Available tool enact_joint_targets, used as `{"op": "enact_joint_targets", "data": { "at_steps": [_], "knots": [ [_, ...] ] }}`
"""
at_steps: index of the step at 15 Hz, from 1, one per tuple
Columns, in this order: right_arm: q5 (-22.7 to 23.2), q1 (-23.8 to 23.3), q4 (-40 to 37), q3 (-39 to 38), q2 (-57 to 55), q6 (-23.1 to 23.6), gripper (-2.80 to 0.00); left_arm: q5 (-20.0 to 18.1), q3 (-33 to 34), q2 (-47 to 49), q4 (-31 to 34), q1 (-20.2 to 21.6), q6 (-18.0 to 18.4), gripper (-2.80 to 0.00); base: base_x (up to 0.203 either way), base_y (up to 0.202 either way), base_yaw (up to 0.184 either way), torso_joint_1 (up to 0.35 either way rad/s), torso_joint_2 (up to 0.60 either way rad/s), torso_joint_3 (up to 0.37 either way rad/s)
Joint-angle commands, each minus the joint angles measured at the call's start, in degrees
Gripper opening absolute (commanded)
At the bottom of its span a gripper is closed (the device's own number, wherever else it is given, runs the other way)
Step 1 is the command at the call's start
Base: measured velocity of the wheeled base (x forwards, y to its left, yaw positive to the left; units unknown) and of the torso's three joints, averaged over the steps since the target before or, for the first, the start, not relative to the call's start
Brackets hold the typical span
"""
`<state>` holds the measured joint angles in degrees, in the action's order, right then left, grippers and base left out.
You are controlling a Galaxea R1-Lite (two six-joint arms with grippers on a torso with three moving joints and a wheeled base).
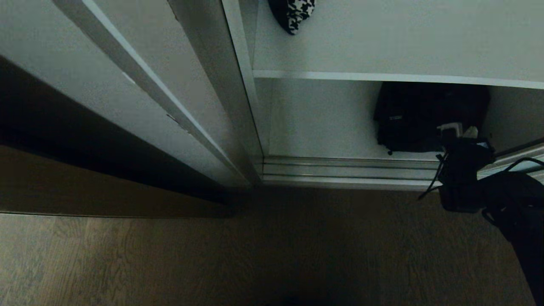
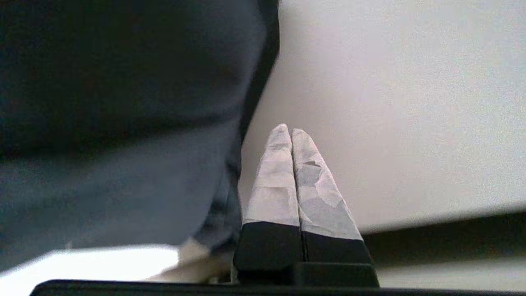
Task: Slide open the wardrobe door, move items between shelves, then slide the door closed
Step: Place the bag on the higher shelf
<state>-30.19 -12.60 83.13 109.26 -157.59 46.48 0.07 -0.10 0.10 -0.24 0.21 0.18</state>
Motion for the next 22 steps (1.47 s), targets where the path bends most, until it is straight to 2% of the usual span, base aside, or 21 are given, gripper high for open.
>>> {"op": "enact_joint_targets", "data": {
  "at_steps": [1, 8, 9, 11, 12, 13, 18, 22],
  "knots": [
    [-0.8, -0.3, 0.4, -1.2, -0.5, -0.1, -2.8, 0.0, 0.0, 0.1, 0.0, 0.0, 0.0, -2.8, 0.0, 0.0, 0.0, 0.0, 0.0, 0.0],
    [0.8, 0.9, -0.2, -0.6, -1.3, 0.5, -2.8, 0.0, 0.0, 0.1, 0.0, 0.0, 0.0, -2.8, 0.0, 0.0, 0.0, 0.0, 0.0, 0.0],
    [2.1, 1.3, -0.3, 1.1, -1.4, 1.2, -2.8, 0.0, 0.0, 0.1, 0.0, 0.0, 0.0, -2.8, 0.0, 0.0, 0.0, 0.0, 0.0, 0.0],
    [9.6, 1.8, 0.0, 1.8, -1.4, 8.8, -2.8, 0.0, 0.0, 0.1, 0.0, 0.0, 0.0, -2.8, 0.0, 0.0, 0.0, 0.0, 0.0, 0.0],
    [14.3, 2.0, 1.0, 1.8, -1.7, 11.4, -1.54, 0.0, 0.0, 0.1, 0.0, 0.0, 0.0, -2.8, 0.0, 0.0, 0.0, 0.0, 0.0, 0.0],
    [17.8, 2.3, 2.4, 1.8, -2.4, 13.0, 0.0, 0.0, 0.0, 0.1, 0.0, 0.0, 0.0, -2.8, 0.0, 0.0, 0.0, 0.0, 0.0, 0.0],
    [18.5, 0.7, 4.5, 1.7, -5.4, 12.8, 0.0, 0.0, -0.1, 0.1, 0.0, 0.1, 0.0, -2.8, 0.0, 0.0, 0.0, 0.0, 0.0, 0.0],
    [18.2, -1.8, 4.5, 1.7, -8.7, 15.9, 0.0, 0.0, 0.0, 0.1, 0.0, 0.0, 0.0, -2.8, 0.0, 0.0, 0.0, 0.0, 0.0, 0.0]
  ]
}}
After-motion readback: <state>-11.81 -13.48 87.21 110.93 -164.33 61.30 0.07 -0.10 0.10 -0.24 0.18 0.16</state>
